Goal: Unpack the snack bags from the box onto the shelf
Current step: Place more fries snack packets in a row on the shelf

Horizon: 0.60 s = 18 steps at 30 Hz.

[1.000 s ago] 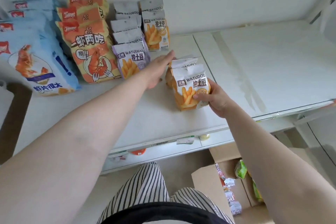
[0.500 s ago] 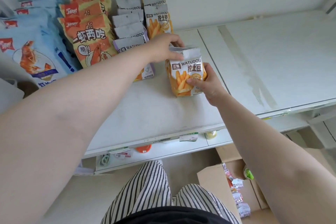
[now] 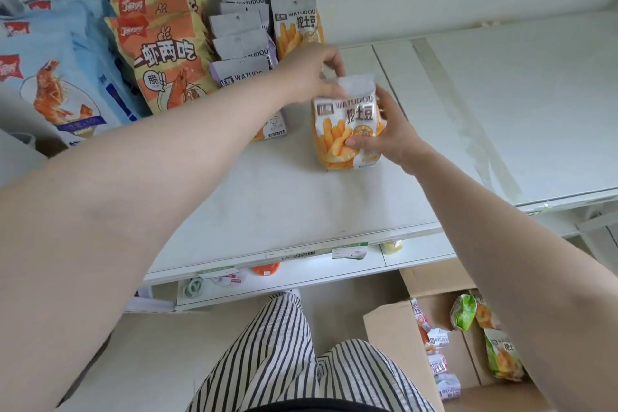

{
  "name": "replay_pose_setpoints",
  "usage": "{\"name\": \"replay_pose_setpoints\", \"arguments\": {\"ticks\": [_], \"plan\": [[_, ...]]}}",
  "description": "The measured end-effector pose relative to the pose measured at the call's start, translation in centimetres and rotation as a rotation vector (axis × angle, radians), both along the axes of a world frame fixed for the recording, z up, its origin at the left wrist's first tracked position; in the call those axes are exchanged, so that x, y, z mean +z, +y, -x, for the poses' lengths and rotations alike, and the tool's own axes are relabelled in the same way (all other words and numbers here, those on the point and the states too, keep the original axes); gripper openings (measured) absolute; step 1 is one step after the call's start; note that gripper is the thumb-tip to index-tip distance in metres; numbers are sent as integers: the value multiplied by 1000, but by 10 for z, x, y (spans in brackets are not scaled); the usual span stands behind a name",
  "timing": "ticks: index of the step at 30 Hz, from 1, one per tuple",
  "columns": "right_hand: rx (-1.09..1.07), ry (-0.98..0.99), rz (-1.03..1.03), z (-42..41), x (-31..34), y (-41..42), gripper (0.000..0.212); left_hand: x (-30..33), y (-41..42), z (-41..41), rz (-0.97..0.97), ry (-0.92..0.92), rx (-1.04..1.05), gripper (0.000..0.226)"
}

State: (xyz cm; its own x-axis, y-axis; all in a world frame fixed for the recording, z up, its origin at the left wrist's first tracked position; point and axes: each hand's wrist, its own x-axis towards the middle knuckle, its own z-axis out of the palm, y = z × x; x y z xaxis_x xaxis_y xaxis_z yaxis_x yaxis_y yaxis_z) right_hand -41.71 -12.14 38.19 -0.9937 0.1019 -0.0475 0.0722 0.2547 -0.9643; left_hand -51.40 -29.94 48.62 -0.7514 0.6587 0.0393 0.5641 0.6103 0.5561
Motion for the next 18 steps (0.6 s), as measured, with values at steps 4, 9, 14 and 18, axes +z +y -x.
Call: {"name": "replay_pose_setpoints", "arguments": {"ticks": [4,9,14,18], "plan": [[134,-28,12,-8,-14,-6,127,-14,-1,2,112,50,-76,35],[210,39,-17,-18,-13,-13,136,-9,-3,1,198,40,-151,27],[144,88,-85,-11,5,-6,131,-2,-9,5,152,52,-146,23],[153,12,-90,-15,-4,-10,130,-14,-10,4,176,31,-130,24]]}}
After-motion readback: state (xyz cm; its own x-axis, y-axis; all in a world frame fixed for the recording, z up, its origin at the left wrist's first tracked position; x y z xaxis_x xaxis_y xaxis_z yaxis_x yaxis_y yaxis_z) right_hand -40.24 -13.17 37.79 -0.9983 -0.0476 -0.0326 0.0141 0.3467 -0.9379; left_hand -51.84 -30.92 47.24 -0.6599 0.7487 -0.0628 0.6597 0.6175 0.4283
